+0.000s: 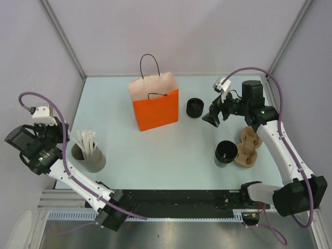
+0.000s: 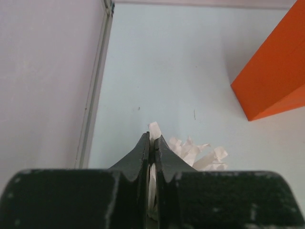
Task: Pack the takeout coffee
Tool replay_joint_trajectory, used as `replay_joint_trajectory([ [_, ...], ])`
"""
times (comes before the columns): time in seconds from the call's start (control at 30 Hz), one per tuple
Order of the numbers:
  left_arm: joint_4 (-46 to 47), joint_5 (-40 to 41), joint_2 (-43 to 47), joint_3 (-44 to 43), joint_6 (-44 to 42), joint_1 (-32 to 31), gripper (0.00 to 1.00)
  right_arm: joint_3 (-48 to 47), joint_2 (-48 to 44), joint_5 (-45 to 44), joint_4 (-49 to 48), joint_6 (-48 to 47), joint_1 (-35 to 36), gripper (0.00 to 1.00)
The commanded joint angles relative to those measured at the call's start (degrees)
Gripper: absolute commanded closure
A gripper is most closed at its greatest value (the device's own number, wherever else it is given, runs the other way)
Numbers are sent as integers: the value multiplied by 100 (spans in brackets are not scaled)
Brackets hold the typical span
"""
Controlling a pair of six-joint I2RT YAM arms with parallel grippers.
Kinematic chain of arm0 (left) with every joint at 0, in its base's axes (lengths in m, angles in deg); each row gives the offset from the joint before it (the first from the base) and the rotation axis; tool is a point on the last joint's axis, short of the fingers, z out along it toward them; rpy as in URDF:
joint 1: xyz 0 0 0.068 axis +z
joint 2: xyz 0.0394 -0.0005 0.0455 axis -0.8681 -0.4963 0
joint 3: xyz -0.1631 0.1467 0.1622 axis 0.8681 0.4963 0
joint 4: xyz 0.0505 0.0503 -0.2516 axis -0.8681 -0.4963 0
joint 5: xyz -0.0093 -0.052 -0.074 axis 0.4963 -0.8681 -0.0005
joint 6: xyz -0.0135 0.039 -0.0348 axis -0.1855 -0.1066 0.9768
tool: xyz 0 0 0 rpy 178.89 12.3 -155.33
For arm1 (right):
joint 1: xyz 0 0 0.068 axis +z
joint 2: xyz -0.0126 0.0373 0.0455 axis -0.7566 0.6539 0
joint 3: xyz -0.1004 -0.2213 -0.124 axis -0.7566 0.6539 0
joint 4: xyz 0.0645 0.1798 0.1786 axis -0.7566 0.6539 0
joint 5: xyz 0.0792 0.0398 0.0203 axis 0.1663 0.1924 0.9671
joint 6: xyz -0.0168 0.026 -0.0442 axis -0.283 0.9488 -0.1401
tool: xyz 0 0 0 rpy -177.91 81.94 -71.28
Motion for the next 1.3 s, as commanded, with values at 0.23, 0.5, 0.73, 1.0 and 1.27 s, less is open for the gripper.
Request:
replay_joint_trajectory([
  [0.23, 797, -363, -74, -1921, 1531, -478, 89, -25, -217, 78, -61, -22, -32, 1],
  [0.5, 982, 436, -460, -3098, 2034, -1848, 89, -25, -296, 130, -166, 145, -215, 0],
  [0.73, 649, 1804, -1225, -4049, 2017, -3901, 90, -25, -331, 157, -430, 655, -690, 0],
  [1.0, 218, 3942, -2499, -5112, 1112, -6732, 92, -25, -322, 438, -598, 998, -1218, 0],
  [1.27, 147, 5095, -4063, -6833, 216, -8176, 92, -16, -270, 210, 167, 611, -1473, 0],
])
